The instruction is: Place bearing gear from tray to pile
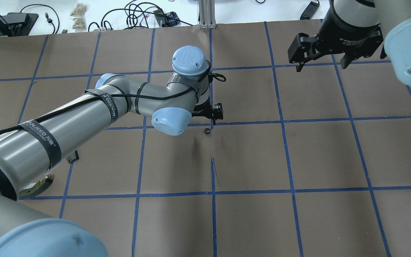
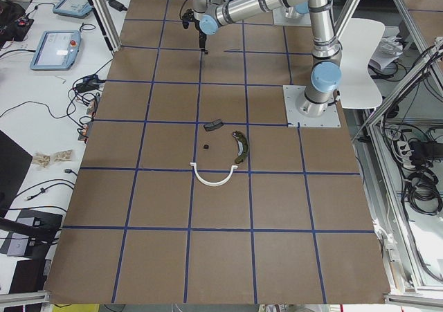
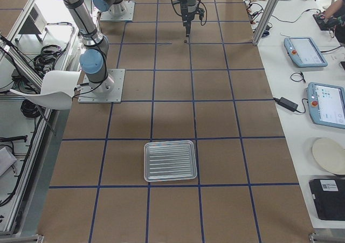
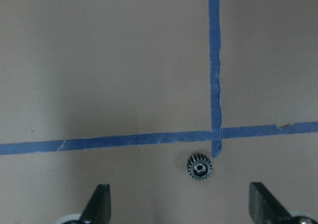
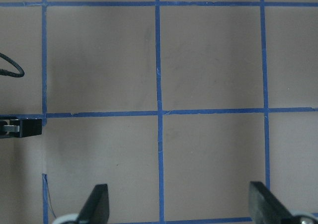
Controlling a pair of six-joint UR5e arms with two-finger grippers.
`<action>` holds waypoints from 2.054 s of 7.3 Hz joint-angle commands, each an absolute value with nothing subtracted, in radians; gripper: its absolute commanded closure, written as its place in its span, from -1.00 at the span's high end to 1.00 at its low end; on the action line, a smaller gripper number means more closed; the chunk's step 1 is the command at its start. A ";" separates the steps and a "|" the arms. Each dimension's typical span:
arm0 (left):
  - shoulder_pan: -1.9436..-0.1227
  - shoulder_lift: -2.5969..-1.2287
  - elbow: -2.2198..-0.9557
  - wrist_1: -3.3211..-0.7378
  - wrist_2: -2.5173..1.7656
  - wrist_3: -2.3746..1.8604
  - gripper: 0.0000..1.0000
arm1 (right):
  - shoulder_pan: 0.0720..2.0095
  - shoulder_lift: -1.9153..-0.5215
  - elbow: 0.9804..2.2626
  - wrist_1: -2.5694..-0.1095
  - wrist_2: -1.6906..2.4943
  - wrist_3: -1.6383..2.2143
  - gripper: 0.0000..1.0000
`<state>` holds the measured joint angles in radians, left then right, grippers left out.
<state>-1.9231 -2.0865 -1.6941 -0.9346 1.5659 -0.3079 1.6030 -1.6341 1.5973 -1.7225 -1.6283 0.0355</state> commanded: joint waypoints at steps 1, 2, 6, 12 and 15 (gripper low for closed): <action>-1.943 -2.131 -1.686 -0.919 1.589 -0.355 0.90 | 1.603 -1.629 1.601 -1.747 -1.626 0.037 1.00; -1.962 -2.138 -1.692 -0.919 1.600 -0.377 0.85 | 1.603 -1.631 1.614 -1.747 -1.626 0.038 1.00; -1.965 -2.134 -1.683 -0.916 1.597 -0.359 -0.36 | 1.603 -1.631 1.614 -1.747 -1.631 0.038 1.00; -1.892 -2.062 -1.680 -0.952 1.592 -0.348 -1.00 | 1.603 -1.632 1.612 -1.747 -1.623 0.044 1.00; -1.610 -1.925 -1.703 -1.122 1.650 0.068 -1.00 | 1.601 -1.632 1.609 -1.747 -1.621 0.044 1.00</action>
